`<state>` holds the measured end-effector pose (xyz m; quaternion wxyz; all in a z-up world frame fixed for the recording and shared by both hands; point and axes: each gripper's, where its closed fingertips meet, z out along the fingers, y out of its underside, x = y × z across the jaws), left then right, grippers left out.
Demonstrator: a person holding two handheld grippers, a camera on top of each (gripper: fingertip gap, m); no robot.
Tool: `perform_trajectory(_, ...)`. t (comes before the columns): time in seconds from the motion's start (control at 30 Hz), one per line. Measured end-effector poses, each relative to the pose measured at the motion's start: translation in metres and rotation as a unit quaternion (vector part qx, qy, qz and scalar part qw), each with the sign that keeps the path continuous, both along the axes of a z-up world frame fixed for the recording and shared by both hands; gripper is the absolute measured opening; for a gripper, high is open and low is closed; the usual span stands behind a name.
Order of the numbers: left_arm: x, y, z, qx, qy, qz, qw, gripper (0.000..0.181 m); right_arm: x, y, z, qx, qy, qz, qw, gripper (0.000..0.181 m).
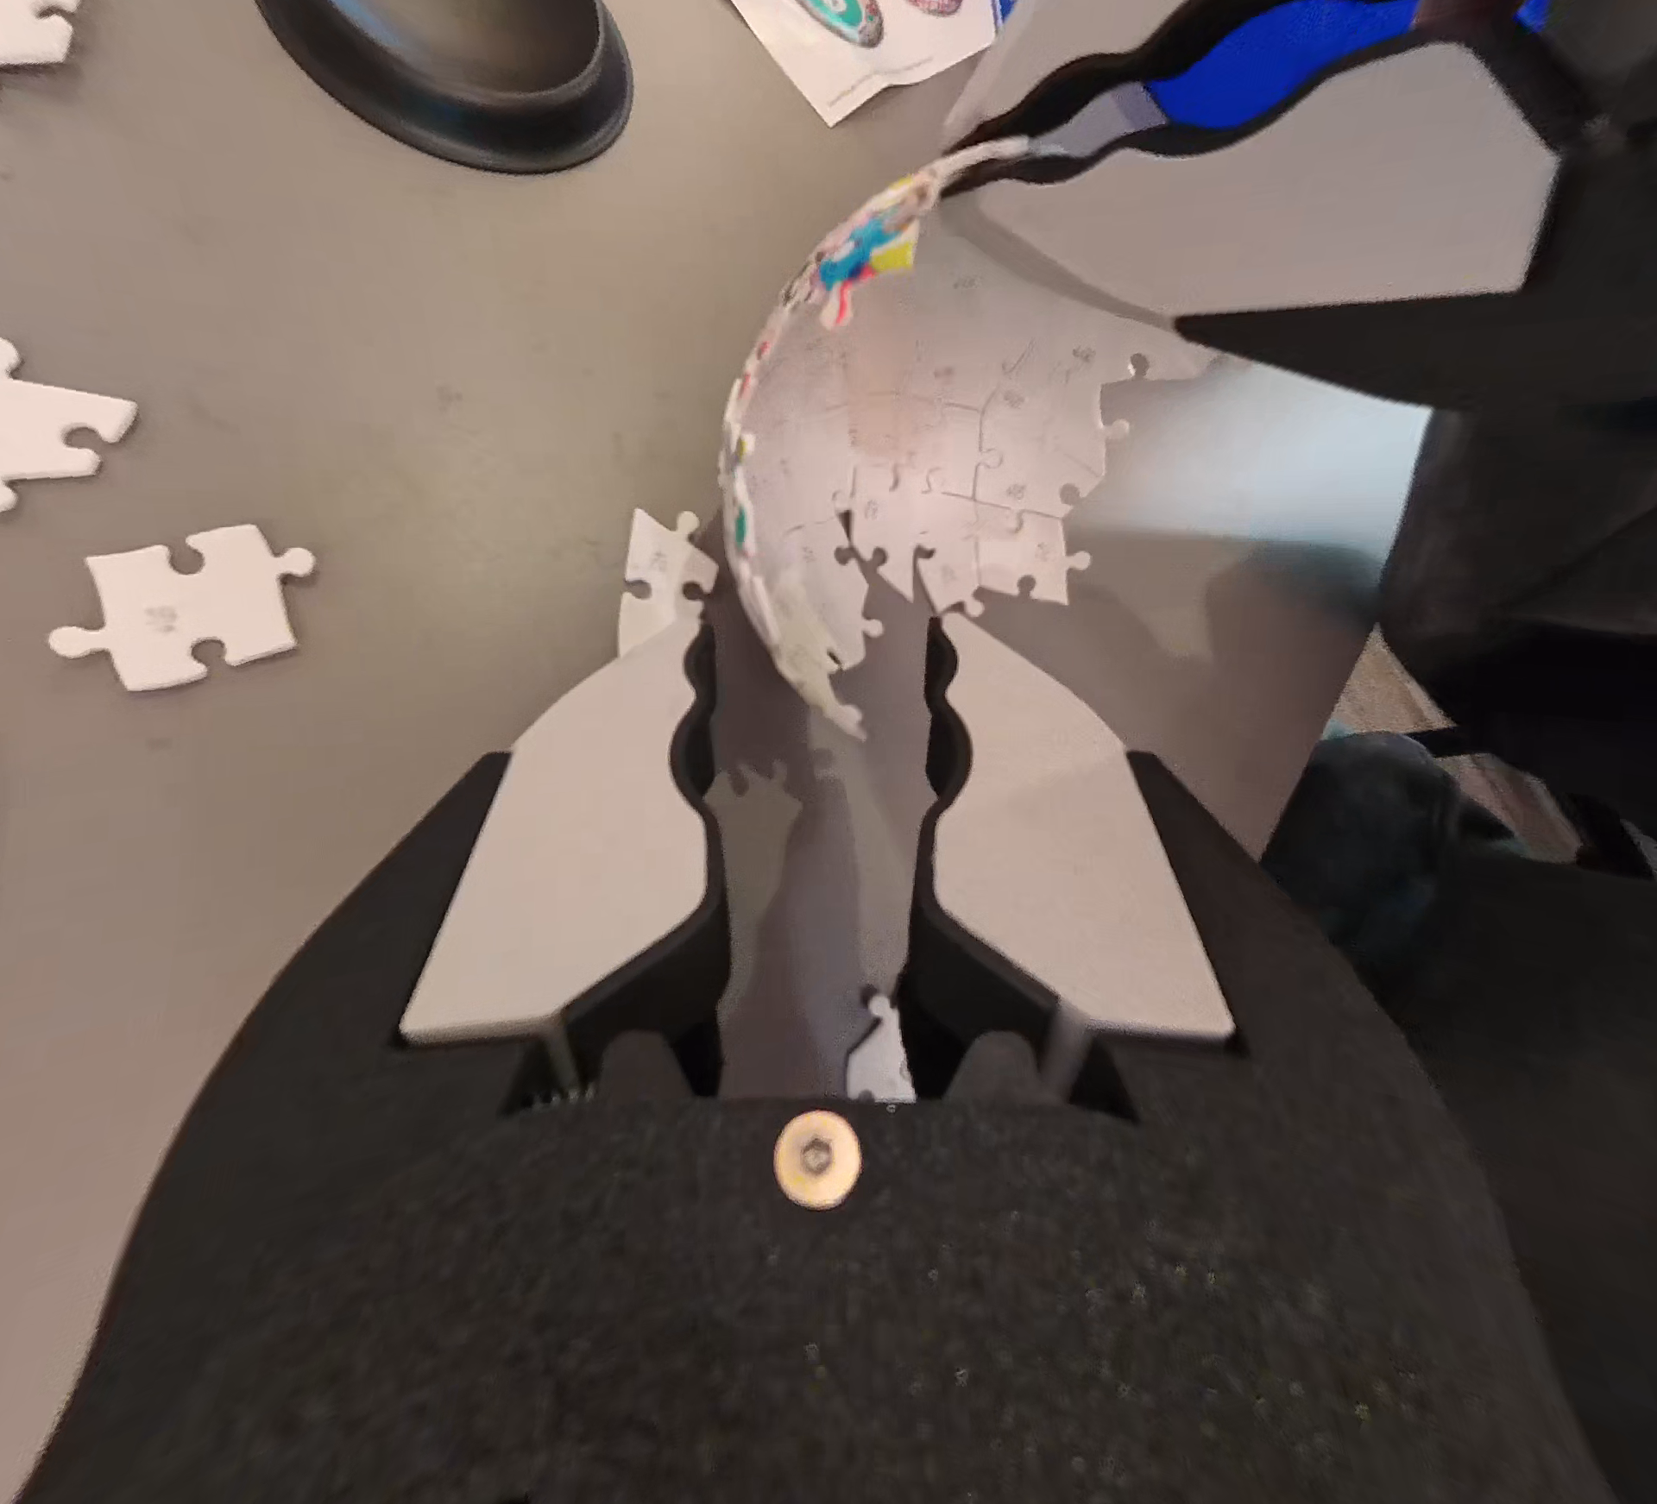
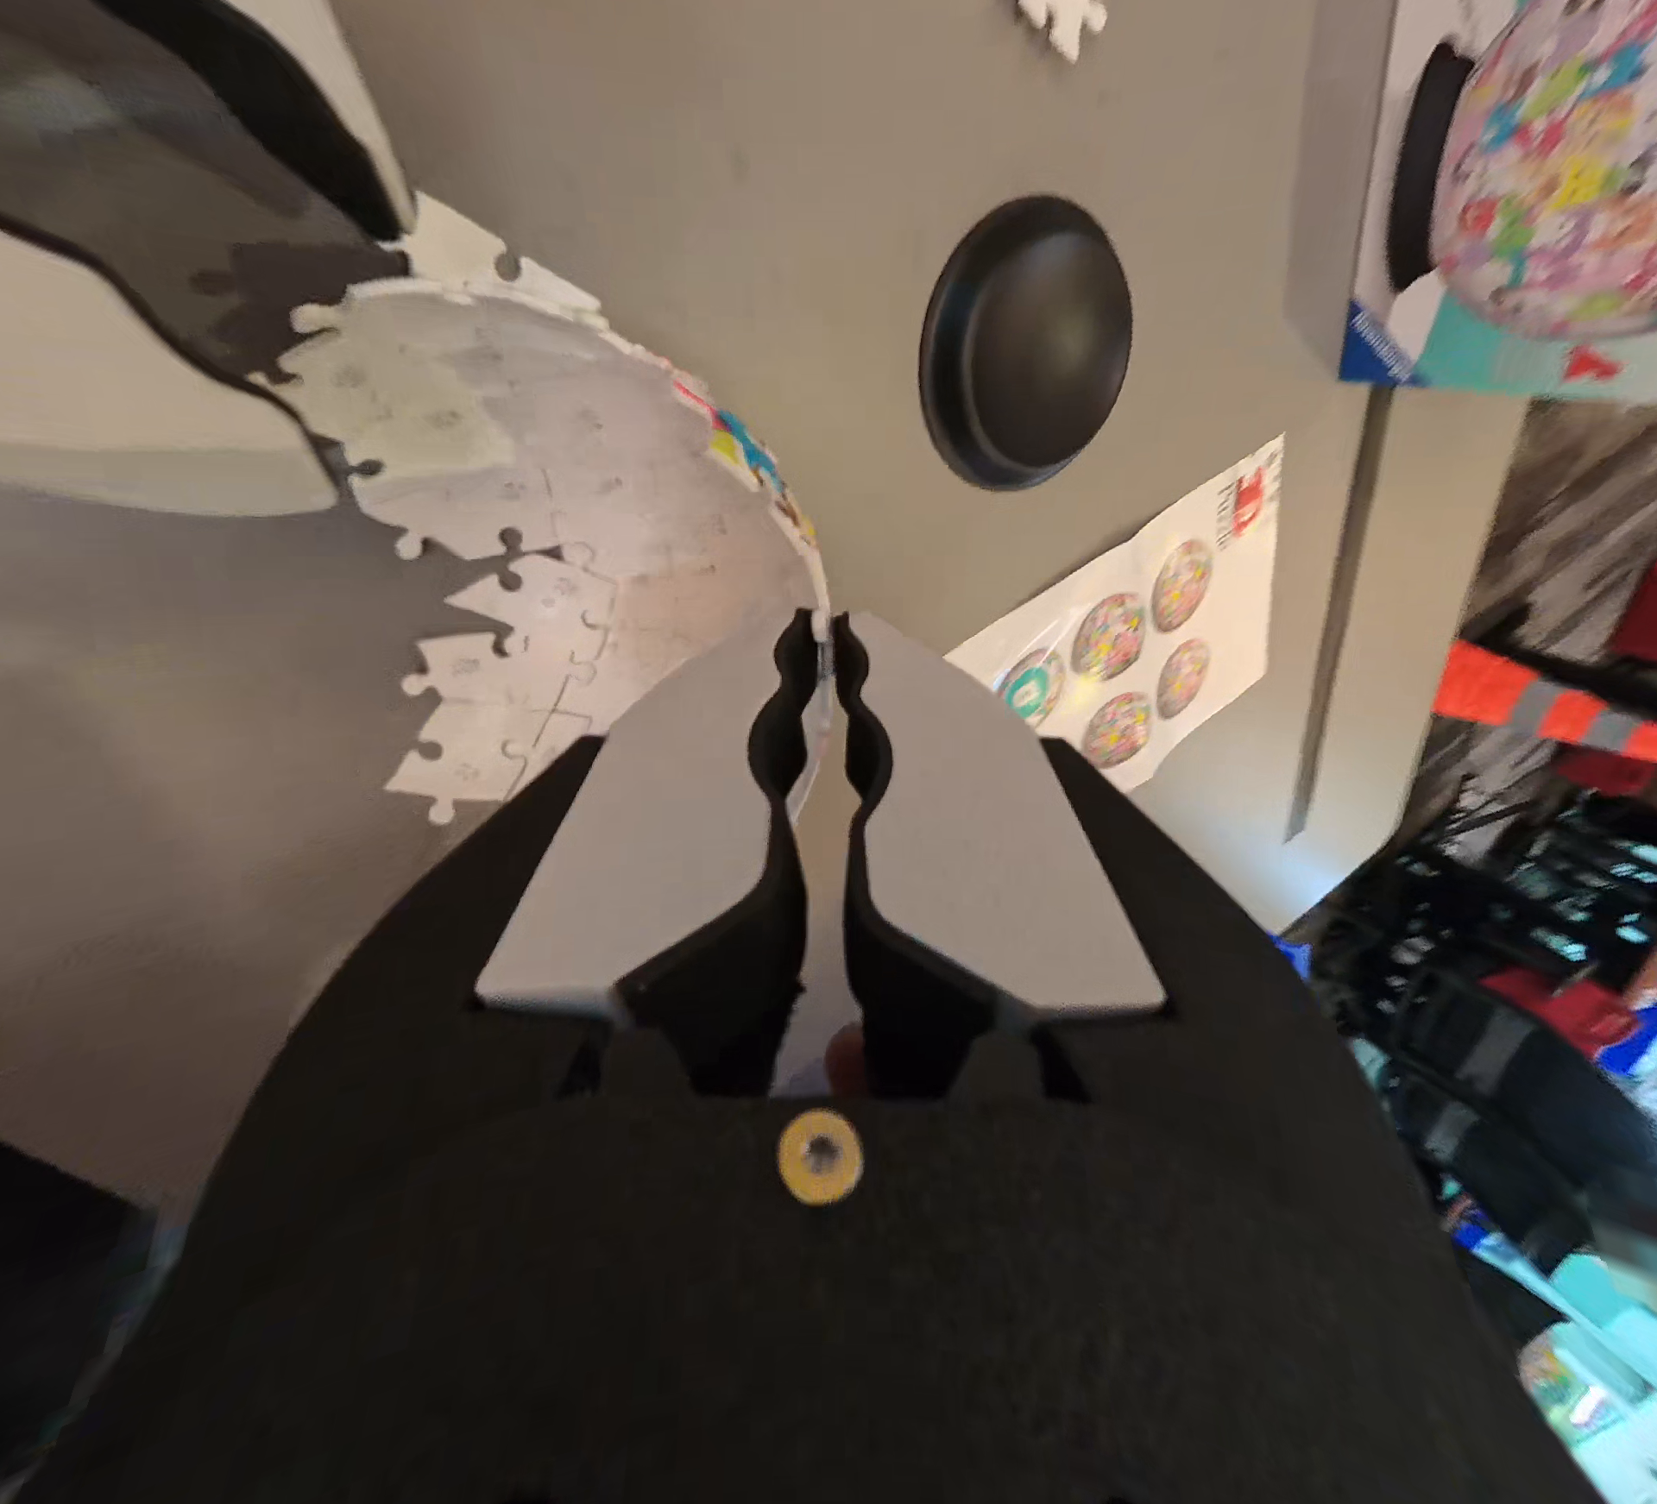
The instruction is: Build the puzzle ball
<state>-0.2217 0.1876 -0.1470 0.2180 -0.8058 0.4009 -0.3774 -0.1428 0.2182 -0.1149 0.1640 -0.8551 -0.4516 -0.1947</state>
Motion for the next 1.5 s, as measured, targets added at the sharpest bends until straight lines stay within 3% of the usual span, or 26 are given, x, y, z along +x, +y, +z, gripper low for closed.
perform_trajectory(0.37,-0.004,0.022,-0.002,0.046,0.047,0.008,0.998,0.036,-0.028,0.0,0.002,-0.012,-0.012,0.063,0.998,0.003)
perform_trajectory(0.67,0.005,0.032,0.007,0.107,0.041,-0.075,0.991,0.026,-0.035,0.004,0.0,-0.042,0.001,0.108,0.993,0.003)
perform_trajectory(0.83,0.012,0.029,0.01,0.095,0.004,-0.101,0.99,0.018,-0.037,0.004,-0.002,-0.054,0.006,0.132,0.99,0.003)
perform_trajectory(1.13,0.007,0.03,0.001,0.102,0.001,-0.075,0.992,0.005,-0.045,-0.003,-0.002,-0.059,0.046,0.167,0.983,0.013)
perform_trajectory(1.23,0.004,0.033,0.002,0.101,-0.001,-0.051,0.994,0.004,-0.048,-0.013,0.009,-0.052,0.088,0.174,0.979,0.015)
perform_trajectory(1.37,-0.006,0.037,0.005,0.105,0.009,-0.017,0.994,0.005,-0.051,-0.028,0.046,-0.015,0.192,0.165,0.967,0.017)
perform_trajectory(1.5,-0.022,0.039,0.01,0.116,0.013,0.026,0.993,0.006,-0.032,-0.037,0.051,0.018,0.272,0.087,0.958,0.03)
